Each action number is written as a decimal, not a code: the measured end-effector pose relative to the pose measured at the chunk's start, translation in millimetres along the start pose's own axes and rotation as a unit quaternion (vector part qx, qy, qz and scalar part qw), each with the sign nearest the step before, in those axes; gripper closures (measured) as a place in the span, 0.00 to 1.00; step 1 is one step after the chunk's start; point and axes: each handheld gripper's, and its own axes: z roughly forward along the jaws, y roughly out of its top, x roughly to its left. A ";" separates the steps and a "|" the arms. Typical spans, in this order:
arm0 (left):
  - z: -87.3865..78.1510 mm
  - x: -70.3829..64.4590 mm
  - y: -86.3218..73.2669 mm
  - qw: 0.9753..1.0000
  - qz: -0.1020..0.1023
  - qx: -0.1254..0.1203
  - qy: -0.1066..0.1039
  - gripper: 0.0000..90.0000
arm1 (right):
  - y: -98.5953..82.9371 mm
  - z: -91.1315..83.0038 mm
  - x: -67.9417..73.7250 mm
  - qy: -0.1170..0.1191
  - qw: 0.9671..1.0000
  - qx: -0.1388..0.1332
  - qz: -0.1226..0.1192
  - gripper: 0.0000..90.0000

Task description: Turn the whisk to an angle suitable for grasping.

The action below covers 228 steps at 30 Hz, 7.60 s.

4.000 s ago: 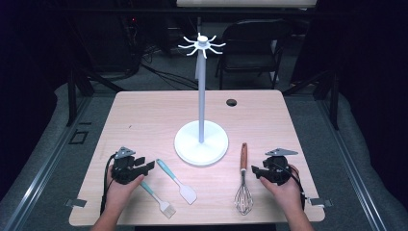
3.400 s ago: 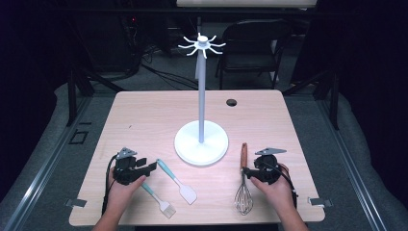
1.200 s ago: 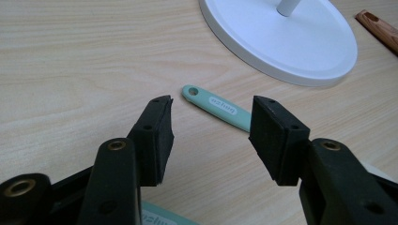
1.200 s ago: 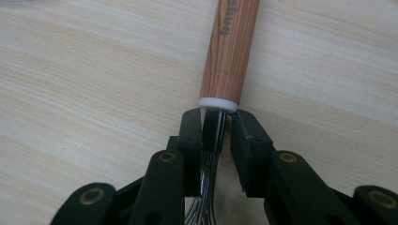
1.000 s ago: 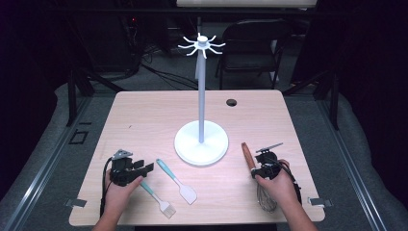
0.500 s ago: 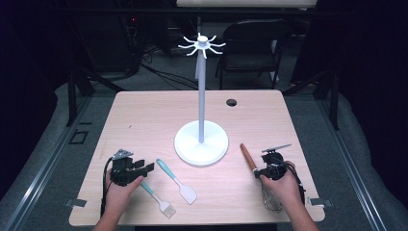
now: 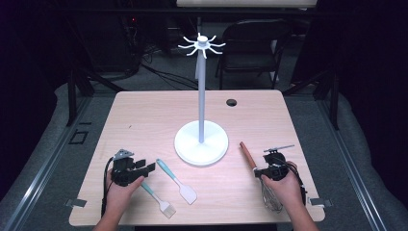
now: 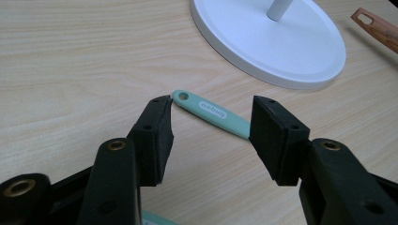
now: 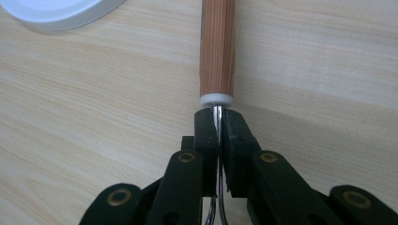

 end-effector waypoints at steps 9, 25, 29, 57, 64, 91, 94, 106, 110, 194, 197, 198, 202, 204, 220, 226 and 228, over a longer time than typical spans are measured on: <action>1.3 -11.5 5.0 1.000 0.011 -0.004 -0.018 0.53 | 4.0 -10.4 15.4 0.011 0.999 -0.016 -0.037 0.95; -2.1 -51.7 35.6 0.996 0.024 -0.018 -0.080 0.51 | 12.0 -25.6 85.9 0.050 0.980 -0.079 -0.177 0.95; 5.7 -75.1 44.7 0.994 0.033 -0.025 -0.104 0.52 | 11.7 -27.4 98.2 0.059 0.974 -0.097 -0.197 0.95; 59.9 -145.5 56.4 0.975 0.013 -0.006 -0.220 0.61 | -0.9 -13.5 115.6 0.074 0.961 -0.135 -0.228 0.95; 54.4 -155.9 61.6 0.977 0.030 -0.025 -0.211 0.66 | -0.4 -12.1 117.9 0.078 0.961 -0.143 -0.223 0.95; 65.3 -159.6 59.5 0.969 -0.007 -0.030 -0.246 0.76 | 1.6 -16.8 115.2 0.097 0.961 -0.150 -0.213 0.90; 60.4 -157.6 64.1 0.969 -0.004 -0.032 -0.244 0.77 | 0.9 -20.1 115.0 0.101 0.960 -0.152 -0.210 0.88; 35.2 -152.4 82.5 0.979 0.044 -0.052 -0.193 0.78 | 1.3 -26.6 99.2 0.071 0.964 -0.156 -0.204 0.82; 30.4 -151.8 87.6 0.982 0.061 -0.051 -0.172 0.78 | 0.1 -16.8 90.5 0.054 0.968 -0.141 -0.201 0.78; -11.4 -169.7 226.7 0.983 0.129 -0.130 0.013 0.64 | -5.2 8.7 62.5 0.024 0.976 -0.114 -0.181 0.56; -8.4 -164.3 218.0 0.984 0.123 -0.126 0.011 0.62 | -4.2 9.4 62.1 0.019 0.975 -0.122 -0.185 0.54; -7.9 -162.1 214.7 0.985 0.124 -0.124 0.008 0.61 | -3.7 9.4 62.0 0.014 0.974 -0.123 -0.188 0.53; -6.4 -153.1 199.8 0.986 0.114 -0.121 -0.001 0.60 | -3.6 10.2 60.5 0.001 0.973 -0.123 -0.197 0.51; -5.4 -149.0 192.8 0.987 0.111 -0.116 0.001 0.59 | -4.0 11.2 59.0 0.002 0.973 -0.124 -0.192 0.51; 7.6 -95.6 129.5 0.995 0.069 -0.070 0.001 0.55 | -5.0 15.0 56.2 -0.022 0.972 -0.113 -0.206 0.56; 10.8 -77.7 105.7 0.997 0.050 -0.050 0.004 0.55 | -4.8 14.6 56.1 -0.003 0.974 -0.106 -0.203 0.58; 11.5 -71.2 97.0 0.998 0.043 -0.048 0.004 0.55 | -4.7 14.5 55.5 -0.004 0.974 -0.107 -0.201 0.58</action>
